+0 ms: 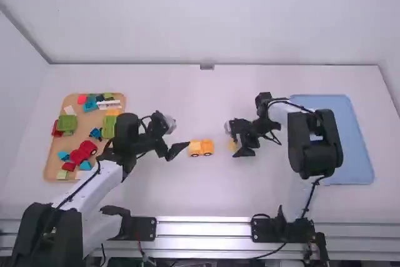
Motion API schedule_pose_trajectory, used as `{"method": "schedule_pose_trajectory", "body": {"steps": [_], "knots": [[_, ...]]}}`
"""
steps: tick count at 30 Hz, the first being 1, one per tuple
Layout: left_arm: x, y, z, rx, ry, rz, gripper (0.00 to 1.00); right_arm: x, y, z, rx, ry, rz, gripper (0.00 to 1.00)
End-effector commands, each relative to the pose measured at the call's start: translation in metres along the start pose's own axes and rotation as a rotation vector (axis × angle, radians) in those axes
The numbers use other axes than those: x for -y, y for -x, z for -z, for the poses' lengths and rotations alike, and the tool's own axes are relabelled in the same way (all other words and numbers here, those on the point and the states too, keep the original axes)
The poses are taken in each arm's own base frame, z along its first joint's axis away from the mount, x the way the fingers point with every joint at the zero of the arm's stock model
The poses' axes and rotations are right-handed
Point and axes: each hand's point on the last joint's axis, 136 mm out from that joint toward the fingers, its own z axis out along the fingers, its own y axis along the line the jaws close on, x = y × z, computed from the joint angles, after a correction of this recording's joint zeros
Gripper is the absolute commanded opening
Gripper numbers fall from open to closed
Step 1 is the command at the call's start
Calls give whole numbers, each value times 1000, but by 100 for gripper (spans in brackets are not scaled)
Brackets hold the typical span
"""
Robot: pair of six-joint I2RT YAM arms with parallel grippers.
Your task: Assemble lego blocks to make yellow taxi
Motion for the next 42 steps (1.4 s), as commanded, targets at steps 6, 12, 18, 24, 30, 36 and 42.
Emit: {"method": "schedule_pose_trajectory", "body": {"steps": [6, 12, 18, 24, 30, 36, 42], "knots": [[9, 0, -1, 15, -47, -47, 99, 21, 6, 28, -280, 12, -32, 98], [10, -1, -1, 9, -50, -40, 99, 30, -10, 13, -525, 7, 155, 98], [11, -4, -1, 0, -54, -31, 99, 19, -19, 5, -613, 66, 255, 99], [11, -4, -1, 1, -53, -32, 99, 13, -21, -6, -574, 99, 344, 98], [10, -4, 0, 1, -52, -30, 99, 17, -32, -24, -581, 53, 391, 89], [12, -4, -1, 1, -57, -32, 99, 12, -41, -25, -672, 66, 398, 84], [12, -5, -1, -3, -58, -31, 99, 14, -35, -29, -744, 20, 332, 75]]}}
